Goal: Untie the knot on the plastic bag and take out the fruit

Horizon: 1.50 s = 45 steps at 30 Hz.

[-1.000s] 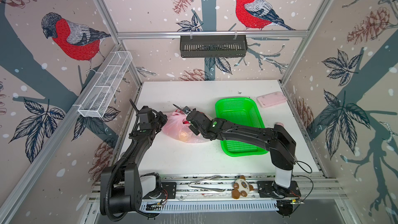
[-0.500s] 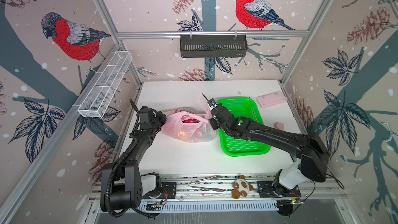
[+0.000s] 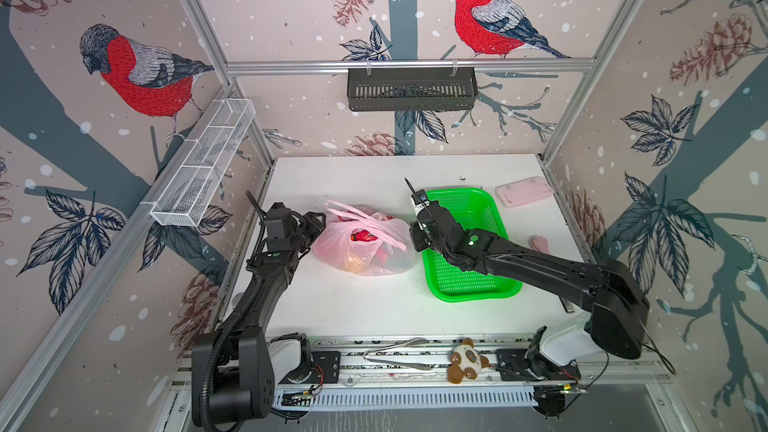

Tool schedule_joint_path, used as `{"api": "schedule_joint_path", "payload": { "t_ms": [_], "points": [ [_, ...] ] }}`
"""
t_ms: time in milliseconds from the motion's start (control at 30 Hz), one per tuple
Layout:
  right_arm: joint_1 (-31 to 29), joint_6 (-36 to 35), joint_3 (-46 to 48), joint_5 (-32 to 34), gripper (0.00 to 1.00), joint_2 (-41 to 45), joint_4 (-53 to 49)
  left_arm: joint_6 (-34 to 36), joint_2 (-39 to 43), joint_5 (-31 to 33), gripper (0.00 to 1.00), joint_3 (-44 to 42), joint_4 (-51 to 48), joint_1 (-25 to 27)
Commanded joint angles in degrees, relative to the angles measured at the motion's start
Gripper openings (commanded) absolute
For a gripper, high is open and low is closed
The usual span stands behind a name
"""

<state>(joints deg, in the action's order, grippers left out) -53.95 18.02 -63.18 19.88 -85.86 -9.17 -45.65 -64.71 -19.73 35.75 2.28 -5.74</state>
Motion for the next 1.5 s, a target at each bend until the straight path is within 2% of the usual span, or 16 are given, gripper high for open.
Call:
{"api": "schedule_joint_path", "payload": {
  "t_ms": [0,100,200,333,500,733,900,1167,1467],
  "points": [
    [0.0,1.1,0.4,0.2,0.36,1.2,2.4,5.1,2.7,-0.5,0.68,2.4,-6.7,0.2],
    [0.6,1.8,0.6,0.2,0.40,2.0,2.7,9.6,6.2,2.7,0.80,4.9,-14.1,2.4],
    [1.0,2.1,0.6,0.7,0.42,3.0,2.7,13.8,8.9,6.0,0.85,7.2,-19.9,6.0],
    [2.0,2.1,1.6,0.9,0.44,5.3,3.2,19.0,7.2,11.3,0.86,12.0,-29.9,10.8],
    [3.8,1.8,4.0,0.6,0.45,9.1,3.6,22.8,4.0,18.7,0.88,16.1,-37.4,17.0],
    [6.8,1.8,8.7,-1.8,0.46,13.8,5.2,23.8,-0.6,29.8,0.88,21.1,-41.8,27.6],
    [8.4,1.9,10.4,-2.7,0.47,17.4,5.1,23.3,-4.7,35.8,0.88,24.1,-44.5,32.6],
    [9.4,1.8,11.9,-4.0,0.47,19.0,5.5,21.9,-5.9,41.5,0.88,22.8,-41.8,35.5],
    [9.4,1.5,11.6,-5.6,0.48,17.5,6.1,22.1,-5.1,45.7,0.88,17.4,-24.3,35.5]
  ]
}}
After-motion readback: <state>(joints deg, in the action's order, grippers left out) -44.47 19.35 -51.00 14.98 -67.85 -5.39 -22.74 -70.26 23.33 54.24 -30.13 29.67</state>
